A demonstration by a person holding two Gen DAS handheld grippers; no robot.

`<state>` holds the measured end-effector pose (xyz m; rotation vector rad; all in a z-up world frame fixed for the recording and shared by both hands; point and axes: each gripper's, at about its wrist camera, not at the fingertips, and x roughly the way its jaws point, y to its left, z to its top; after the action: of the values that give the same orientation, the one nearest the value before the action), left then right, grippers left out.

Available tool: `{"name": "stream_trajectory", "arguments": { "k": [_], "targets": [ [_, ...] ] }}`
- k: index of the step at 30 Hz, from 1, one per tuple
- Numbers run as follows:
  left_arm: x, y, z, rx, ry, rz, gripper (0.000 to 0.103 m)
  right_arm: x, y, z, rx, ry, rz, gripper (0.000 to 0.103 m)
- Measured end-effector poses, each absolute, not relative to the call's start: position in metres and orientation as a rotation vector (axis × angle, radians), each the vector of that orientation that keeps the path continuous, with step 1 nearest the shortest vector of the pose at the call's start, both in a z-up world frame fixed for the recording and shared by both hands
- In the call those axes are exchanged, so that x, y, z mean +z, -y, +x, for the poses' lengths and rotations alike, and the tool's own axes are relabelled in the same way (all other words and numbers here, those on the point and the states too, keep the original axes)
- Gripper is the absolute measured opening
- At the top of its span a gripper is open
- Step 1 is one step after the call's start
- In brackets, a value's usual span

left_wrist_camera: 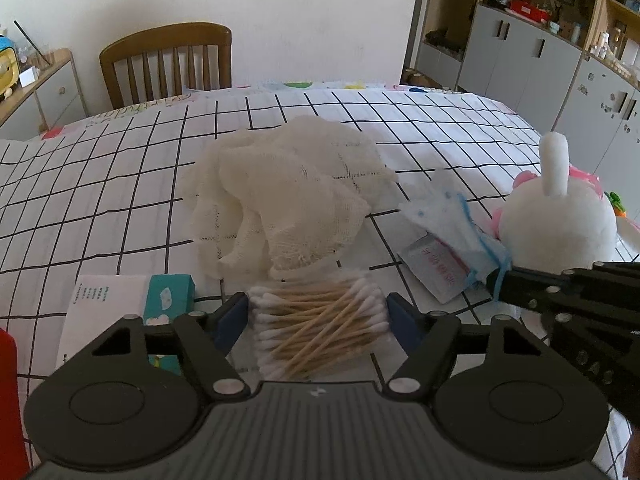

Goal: Organize soft objects
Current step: 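Grasp the cotton swab pack with the left tool while the right tool grasps the blue pouch, then carry the swab pack and blue pouch over the tin with both tools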

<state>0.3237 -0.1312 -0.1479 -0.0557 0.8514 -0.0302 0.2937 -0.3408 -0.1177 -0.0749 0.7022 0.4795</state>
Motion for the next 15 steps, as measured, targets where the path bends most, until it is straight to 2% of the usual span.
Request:
{"name": "stream_trajectory", "arguments": {
  "k": [15],
  "targets": [
    [-0.126, 0.123, 0.292, -0.051, -0.829, -0.076, 0.074, -0.082, 0.355, 0.269, 0.517, -0.722, 0.075, 0.001]
  ]
}}
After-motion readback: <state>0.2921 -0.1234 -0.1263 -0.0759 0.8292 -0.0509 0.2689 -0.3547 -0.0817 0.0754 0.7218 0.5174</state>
